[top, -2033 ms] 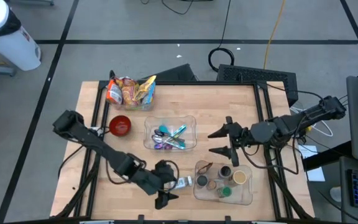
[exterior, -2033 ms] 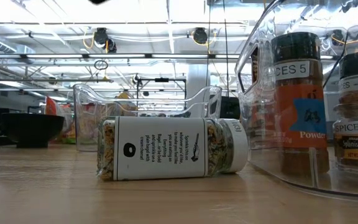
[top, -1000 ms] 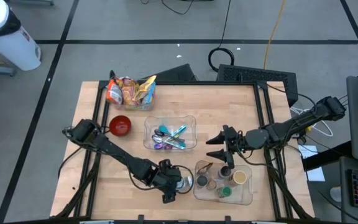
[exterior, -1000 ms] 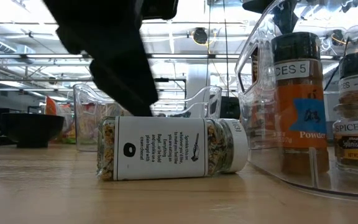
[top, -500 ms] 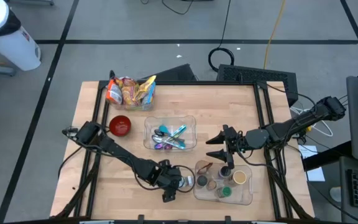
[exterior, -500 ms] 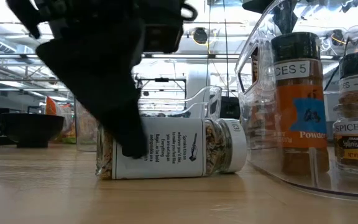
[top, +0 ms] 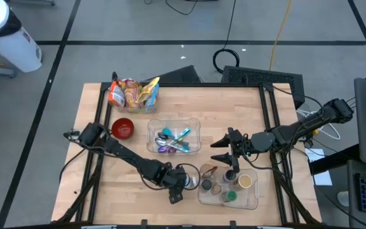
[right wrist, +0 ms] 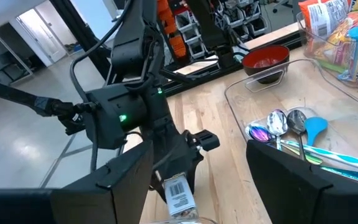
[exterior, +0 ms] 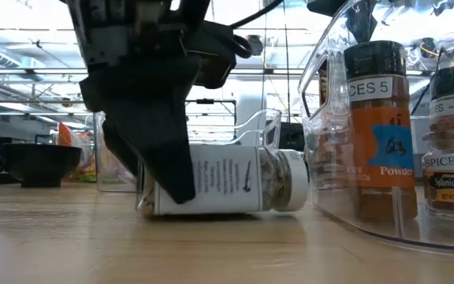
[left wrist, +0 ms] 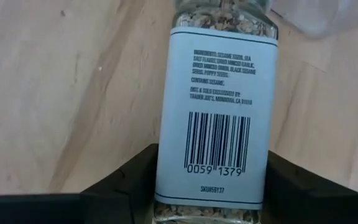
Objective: Pick & Place Food Item
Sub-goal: Put the white seasoning bottle into the bottom transparent bin
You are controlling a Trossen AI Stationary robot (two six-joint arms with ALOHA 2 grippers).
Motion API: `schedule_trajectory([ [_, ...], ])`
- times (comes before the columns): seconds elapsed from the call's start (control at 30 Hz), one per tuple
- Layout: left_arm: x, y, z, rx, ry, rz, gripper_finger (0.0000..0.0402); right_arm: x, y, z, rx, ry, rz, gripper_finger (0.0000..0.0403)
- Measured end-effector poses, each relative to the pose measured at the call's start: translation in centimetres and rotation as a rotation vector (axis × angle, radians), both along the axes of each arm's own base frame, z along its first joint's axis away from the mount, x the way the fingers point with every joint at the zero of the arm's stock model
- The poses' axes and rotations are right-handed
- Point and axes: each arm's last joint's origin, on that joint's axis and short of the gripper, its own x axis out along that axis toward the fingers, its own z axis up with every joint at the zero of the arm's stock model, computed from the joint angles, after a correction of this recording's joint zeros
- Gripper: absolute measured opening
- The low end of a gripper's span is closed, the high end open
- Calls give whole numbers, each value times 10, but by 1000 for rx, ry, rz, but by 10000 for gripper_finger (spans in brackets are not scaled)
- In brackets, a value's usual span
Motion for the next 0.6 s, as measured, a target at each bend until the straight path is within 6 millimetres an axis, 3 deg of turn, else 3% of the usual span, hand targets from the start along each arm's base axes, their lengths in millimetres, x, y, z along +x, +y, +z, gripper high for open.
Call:
schedule_trajectory([
  [0.27, -13, 25, 26, -43, 134, 7, 206, 0, 0, 2, 13, -20, 2, 254],
  [0.43, -35, 42, 69, 5, 131, 19, 206, 1, 2, 10, 49, -90, 59, 254],
  [0.6, -49, 56, 120, -51, -34, 65, 206, 1, 5, 18, 7, -185, 116, 254],
])
